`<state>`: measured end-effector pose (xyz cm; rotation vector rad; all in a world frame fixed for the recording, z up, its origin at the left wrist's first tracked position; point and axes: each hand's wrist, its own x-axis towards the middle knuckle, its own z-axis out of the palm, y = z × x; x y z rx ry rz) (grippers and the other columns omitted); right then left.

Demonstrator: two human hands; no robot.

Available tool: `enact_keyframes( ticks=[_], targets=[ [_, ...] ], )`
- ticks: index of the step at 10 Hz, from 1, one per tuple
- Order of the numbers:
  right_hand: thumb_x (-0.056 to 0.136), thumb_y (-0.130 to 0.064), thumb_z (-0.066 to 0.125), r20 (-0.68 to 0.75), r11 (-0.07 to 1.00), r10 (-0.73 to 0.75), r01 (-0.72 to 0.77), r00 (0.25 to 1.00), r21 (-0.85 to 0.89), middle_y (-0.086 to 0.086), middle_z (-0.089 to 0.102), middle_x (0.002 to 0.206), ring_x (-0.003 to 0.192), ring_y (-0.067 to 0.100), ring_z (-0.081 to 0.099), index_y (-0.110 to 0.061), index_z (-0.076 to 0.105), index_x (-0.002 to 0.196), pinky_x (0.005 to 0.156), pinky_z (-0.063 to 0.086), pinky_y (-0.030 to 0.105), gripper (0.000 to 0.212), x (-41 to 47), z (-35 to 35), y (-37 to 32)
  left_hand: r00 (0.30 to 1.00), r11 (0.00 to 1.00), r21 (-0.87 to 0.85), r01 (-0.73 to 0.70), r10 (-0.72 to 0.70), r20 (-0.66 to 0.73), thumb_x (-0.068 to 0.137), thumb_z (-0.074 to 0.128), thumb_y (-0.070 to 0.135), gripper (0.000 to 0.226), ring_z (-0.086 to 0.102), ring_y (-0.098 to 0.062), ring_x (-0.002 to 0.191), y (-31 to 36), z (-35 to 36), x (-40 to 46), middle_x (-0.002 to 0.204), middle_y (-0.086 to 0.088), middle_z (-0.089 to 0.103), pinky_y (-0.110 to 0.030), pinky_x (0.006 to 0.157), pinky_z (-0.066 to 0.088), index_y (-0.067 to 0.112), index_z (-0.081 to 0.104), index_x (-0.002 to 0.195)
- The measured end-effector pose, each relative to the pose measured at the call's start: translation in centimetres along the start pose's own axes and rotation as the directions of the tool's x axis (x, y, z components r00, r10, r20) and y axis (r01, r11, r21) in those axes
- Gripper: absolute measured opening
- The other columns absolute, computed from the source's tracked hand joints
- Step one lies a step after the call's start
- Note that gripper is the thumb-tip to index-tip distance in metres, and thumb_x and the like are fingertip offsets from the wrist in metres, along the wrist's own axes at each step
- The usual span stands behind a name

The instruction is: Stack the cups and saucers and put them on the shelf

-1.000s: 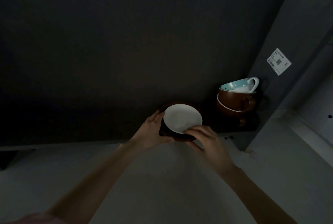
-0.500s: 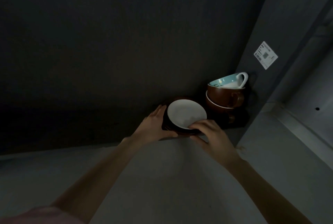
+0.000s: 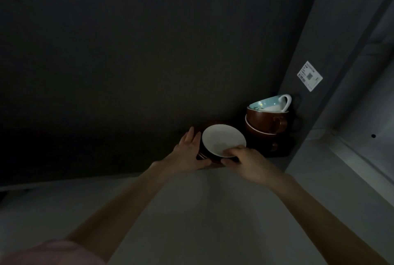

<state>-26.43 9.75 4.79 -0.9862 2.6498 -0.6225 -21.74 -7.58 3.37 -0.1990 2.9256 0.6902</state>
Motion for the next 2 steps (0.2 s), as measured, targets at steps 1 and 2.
enact_keyframes(
  ticks=[1, 2],
  targets=[
    [0.089, -0.04, 0.047, 0.215, 0.99, 0.085, -0.058, 0.973, -0.127, 0.009, 0.049, 0.138, 0.124, 0.025, 0.047, -0.015, 0.046, 0.131, 0.105, 0.04, 0.037, 0.048, -0.4, -1.7, -2.7, 0.999, 0.996, 0.085, -0.018, 0.015, 0.042, 0.081, 0.052, 0.046, 0.081, -0.006, -0.03, 0.142, 0.3, -1.7, -1.5, 0.155, -0.014, -0.003, -0.048, 0.117, 0.013, 0.017, 0.006, 0.142],
    [0.091, -0.042, 0.043, 0.296, 0.966, 0.129, -0.053, 0.947, -0.252, 0.009, 0.039, 0.146, 0.13, 0.025, 0.04, -0.014, 0.037, 0.137, 0.105, 0.034, 0.031, 0.054, -1.4, -3.7, -5.5, 0.994, 0.985, 0.172, -0.009, -0.01, 0.113, 0.086, 0.046, 0.042, 0.068, 0.01, -0.031, 0.141, 1.2, -4.6, -3.9, 0.154, -0.015, 0.008, -0.044, 0.116, 0.018, 0.016, 0.014, 0.141]
  ],
)
